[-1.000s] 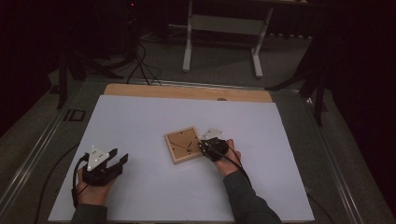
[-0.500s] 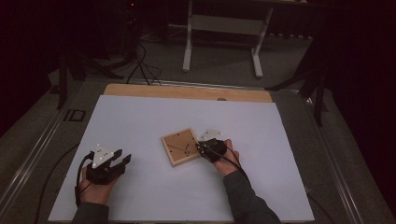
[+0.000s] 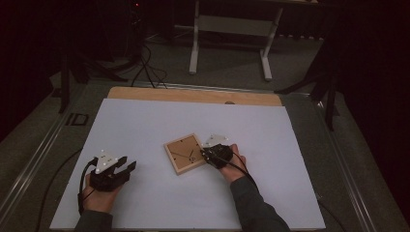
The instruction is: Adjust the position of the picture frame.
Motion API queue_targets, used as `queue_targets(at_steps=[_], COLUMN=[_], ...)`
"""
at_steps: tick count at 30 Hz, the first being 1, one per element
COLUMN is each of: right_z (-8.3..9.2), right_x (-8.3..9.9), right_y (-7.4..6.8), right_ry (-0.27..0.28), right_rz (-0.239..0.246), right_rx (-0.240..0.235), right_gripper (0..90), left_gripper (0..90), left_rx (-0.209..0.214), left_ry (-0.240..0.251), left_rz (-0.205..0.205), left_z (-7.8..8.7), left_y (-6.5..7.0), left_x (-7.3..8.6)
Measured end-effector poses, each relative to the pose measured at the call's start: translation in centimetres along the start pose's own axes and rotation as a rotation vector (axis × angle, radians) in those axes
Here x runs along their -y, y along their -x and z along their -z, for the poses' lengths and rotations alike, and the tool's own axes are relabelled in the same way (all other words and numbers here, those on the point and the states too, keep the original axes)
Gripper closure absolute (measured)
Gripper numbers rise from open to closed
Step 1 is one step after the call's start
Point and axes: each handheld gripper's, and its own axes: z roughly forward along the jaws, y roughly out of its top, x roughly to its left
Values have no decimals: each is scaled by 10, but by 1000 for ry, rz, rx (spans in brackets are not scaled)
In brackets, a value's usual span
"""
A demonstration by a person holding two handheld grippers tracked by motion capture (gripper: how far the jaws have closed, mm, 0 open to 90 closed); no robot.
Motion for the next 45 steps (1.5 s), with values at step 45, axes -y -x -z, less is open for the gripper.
queue_targets(at_steps=[45], right_z=[15], right_x=[16], right_y=[-36], right_ry=[51], right_rz=[-25], right_rx=[-148], right_gripper=[894], left_gripper=[878], left_rx=[101], left_ry=[-29], left_rz=[-69], left_z=[-72], left_y=[4], left_x=[-29])
